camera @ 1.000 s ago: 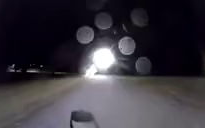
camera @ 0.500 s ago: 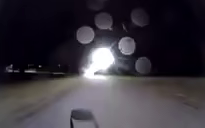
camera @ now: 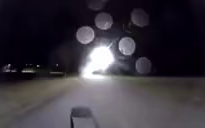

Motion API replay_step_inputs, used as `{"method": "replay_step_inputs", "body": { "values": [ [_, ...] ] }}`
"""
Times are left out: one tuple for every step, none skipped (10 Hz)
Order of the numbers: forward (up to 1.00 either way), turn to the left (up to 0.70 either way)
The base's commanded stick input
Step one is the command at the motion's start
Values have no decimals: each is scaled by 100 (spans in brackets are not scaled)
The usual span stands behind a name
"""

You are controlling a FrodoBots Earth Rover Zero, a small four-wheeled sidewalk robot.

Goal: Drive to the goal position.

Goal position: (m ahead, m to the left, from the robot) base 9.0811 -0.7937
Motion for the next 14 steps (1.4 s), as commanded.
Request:
{"method": "replay_step_inputs", "body": {
  "values": [
    [100,0],
    [100,0],
    [100,0],
    [100,4],
    [100,17],
    [100,34],
    [100,40],
    [100,40],
    [100,34],
    [100,17],
    [100,3],
    [100,0],
    [100,0],
    [100,0]
  ]
}}
